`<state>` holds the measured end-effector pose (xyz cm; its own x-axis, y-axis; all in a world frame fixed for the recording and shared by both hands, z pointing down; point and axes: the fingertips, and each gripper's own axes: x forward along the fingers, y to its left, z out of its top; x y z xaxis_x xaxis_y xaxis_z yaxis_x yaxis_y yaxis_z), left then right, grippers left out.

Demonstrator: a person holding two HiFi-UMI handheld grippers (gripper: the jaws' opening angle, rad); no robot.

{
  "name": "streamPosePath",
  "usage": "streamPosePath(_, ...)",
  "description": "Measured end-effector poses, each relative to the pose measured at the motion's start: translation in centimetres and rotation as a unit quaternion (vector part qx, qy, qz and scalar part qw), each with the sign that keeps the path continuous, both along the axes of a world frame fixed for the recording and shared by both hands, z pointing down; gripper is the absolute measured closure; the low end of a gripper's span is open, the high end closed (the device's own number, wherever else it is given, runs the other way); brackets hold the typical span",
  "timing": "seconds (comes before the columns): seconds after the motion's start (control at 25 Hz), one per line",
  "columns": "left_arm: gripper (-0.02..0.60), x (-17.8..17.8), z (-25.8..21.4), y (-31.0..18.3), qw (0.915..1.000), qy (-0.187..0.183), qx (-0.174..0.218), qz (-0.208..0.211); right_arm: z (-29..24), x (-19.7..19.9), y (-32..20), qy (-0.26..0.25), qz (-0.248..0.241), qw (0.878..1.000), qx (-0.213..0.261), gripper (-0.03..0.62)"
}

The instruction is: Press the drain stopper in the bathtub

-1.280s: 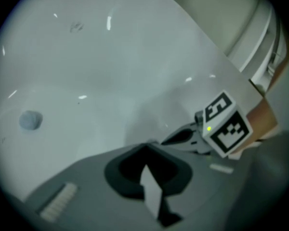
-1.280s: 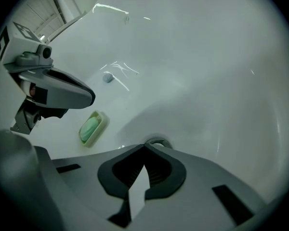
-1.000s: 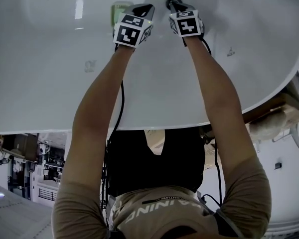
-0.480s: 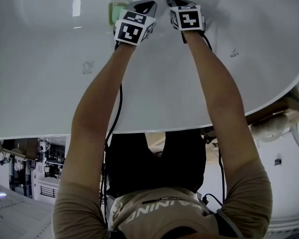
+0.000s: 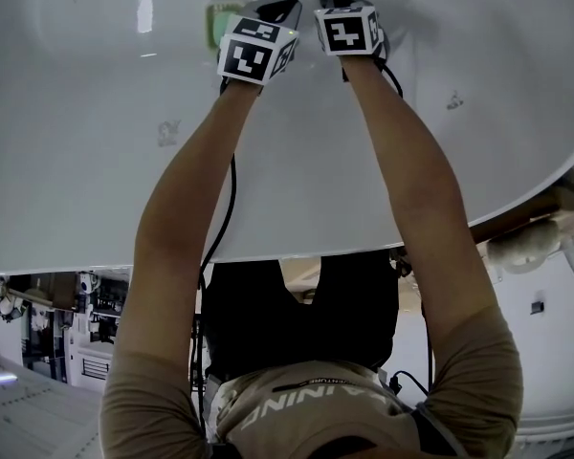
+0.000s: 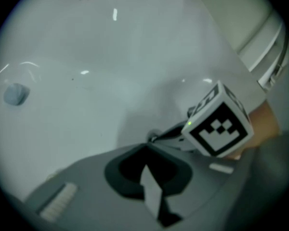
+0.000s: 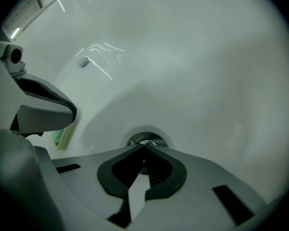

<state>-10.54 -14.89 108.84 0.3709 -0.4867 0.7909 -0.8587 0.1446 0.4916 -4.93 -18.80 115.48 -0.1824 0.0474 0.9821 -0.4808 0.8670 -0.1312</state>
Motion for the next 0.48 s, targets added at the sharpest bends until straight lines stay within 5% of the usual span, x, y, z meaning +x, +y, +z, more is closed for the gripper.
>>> streamPosePath(0.24, 0.58, -0.6, -0.5, 0.6, 0.9999, -0.009, 0.0, -0.005, -0.2, 0.2, 0.0, -0.027, 0.025, 0.998, -0.042, 0.585)
streamPosePath(0.48, 0.58, -0.9, -2.8, 0.4, 0.9996, -0.026, -0.001, 0.006, -2.5, 0.5, 0.1, -0.029, -0.01, 0.998, -0.045, 0.586)
